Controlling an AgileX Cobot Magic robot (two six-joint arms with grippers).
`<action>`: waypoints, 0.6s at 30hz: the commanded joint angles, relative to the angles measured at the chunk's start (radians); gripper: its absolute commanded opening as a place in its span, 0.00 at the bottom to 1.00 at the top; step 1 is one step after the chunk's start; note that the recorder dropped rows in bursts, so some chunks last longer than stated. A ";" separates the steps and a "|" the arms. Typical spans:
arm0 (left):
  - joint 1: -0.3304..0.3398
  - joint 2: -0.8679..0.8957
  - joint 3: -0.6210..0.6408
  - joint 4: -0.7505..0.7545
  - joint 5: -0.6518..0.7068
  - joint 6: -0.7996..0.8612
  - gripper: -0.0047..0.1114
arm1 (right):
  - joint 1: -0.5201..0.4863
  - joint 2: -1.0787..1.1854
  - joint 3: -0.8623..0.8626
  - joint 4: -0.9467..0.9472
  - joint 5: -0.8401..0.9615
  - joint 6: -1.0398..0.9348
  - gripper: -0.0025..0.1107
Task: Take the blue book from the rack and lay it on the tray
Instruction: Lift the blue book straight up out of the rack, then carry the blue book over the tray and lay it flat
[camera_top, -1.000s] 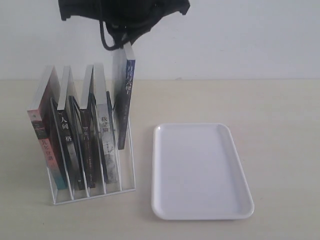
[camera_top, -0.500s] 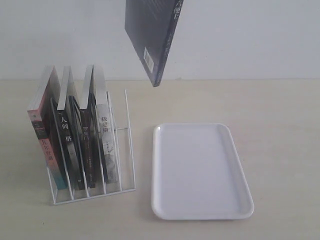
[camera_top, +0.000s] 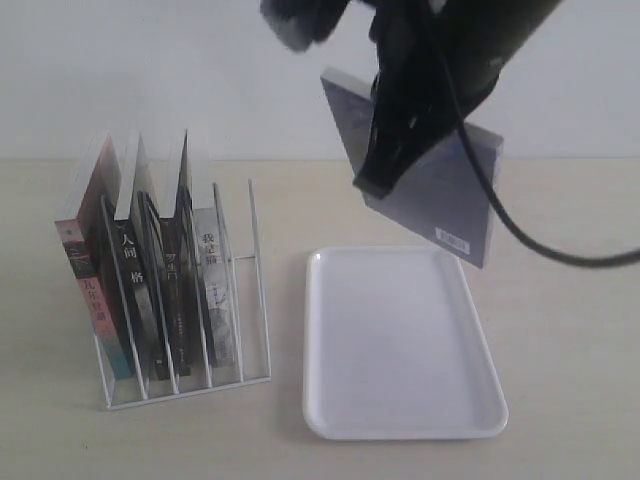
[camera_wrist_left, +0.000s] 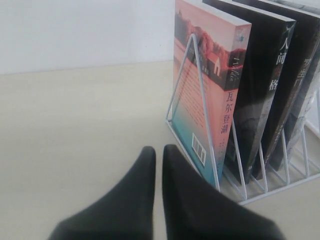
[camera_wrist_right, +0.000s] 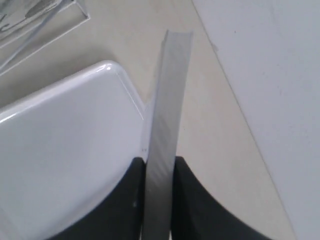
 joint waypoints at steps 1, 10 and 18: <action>0.004 -0.003 0.003 0.000 0.001 -0.007 0.08 | -0.002 -0.008 0.160 -0.137 -0.223 0.018 0.02; 0.004 -0.003 0.003 0.000 0.001 -0.007 0.08 | -0.003 0.045 0.280 -0.291 -0.392 0.055 0.02; 0.004 -0.003 0.003 0.000 0.001 -0.007 0.08 | -0.003 0.099 0.319 -0.314 -0.494 -0.026 0.02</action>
